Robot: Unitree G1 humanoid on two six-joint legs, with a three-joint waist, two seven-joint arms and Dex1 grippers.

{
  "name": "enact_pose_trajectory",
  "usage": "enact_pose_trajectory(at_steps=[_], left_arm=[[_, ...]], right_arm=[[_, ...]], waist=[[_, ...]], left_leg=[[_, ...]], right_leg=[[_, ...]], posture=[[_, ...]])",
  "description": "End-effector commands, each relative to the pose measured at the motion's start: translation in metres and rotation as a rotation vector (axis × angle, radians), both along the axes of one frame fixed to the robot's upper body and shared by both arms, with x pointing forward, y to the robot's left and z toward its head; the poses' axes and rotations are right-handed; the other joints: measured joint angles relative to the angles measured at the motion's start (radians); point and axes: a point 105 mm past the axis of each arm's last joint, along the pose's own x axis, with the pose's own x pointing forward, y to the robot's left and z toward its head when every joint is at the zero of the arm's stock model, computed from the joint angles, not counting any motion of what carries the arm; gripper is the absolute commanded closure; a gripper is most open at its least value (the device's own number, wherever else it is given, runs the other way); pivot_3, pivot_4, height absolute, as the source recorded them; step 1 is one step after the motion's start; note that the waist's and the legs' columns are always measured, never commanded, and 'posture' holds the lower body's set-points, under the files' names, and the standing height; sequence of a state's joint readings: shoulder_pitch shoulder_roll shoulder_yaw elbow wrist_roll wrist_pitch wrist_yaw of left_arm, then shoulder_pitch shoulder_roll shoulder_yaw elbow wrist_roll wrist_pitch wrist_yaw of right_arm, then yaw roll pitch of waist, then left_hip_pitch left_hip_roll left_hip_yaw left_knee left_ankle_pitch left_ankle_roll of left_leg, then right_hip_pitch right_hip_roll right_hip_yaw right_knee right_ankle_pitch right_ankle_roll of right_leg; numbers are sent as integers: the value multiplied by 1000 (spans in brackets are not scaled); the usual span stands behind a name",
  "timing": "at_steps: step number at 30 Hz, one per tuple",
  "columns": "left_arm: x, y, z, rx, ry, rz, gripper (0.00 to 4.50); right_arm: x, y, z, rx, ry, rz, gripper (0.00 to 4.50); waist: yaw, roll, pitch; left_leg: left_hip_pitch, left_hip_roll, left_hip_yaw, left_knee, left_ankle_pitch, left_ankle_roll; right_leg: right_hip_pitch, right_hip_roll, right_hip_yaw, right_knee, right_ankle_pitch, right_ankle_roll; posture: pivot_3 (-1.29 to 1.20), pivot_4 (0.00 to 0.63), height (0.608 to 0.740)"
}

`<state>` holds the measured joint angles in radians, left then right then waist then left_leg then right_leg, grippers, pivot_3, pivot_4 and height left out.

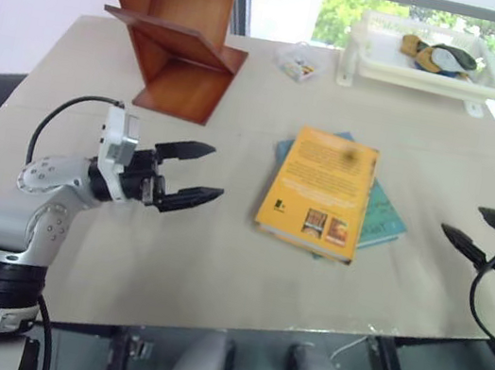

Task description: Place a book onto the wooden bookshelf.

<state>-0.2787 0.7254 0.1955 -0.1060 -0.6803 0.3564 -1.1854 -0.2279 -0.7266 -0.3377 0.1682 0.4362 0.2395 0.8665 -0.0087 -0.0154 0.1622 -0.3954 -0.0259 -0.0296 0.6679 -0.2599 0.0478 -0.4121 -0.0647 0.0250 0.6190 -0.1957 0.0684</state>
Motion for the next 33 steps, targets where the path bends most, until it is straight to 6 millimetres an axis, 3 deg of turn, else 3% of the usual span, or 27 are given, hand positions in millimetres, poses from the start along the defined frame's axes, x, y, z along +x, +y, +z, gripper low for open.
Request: enact_pose_trajectory(at_steps=[1,5,10,14,22,33], left_arm=[[-3,-4,9,1,-44,-25,48],[-16,-15,1,12,1,-92,48],[-36,-34,-6,12,70,-204,48],[-45,-49,-8,-2,112,-288,48],[-55,-66,-17,1,181,-383,48],[-66,-72,-42,77,321,-454,48]], right_arm=[[8,13,16,27,-47,35,0],[22,23,20,9,-57,67,0],[44,20,25,-25,-91,13,0],[77,22,40,51,-130,-50,0],[107,59,45,233,-46,82,0],[131,98,61,291,-17,125,0]], waist=[[0,0,0],[-2,1,1],[-2,2,1],[-8,3,2],[-7,4,3],[-19,7,4]], left_leg=[[0,0,0,0,0,0],[-1,-1,0,0,0,0],[-1,0,0,0,0,1],[0,0,1,0,0,0],[-1,0,1,-1,0,0],[-1,-1,0,-2,1,-2]], right_leg=[[0,0,0,0,0,0],[0,-1,0,-1,0,0],[-1,-2,0,-1,0,0],[-1,-1,1,-1,0,-1],[-1,0,1,-1,0,0],[-2,0,1,-1,0,0]], posture=[[0,150,740],[0,150,740],[0,150,740],[0,150,740],[0,150,740],[0,150,740]])
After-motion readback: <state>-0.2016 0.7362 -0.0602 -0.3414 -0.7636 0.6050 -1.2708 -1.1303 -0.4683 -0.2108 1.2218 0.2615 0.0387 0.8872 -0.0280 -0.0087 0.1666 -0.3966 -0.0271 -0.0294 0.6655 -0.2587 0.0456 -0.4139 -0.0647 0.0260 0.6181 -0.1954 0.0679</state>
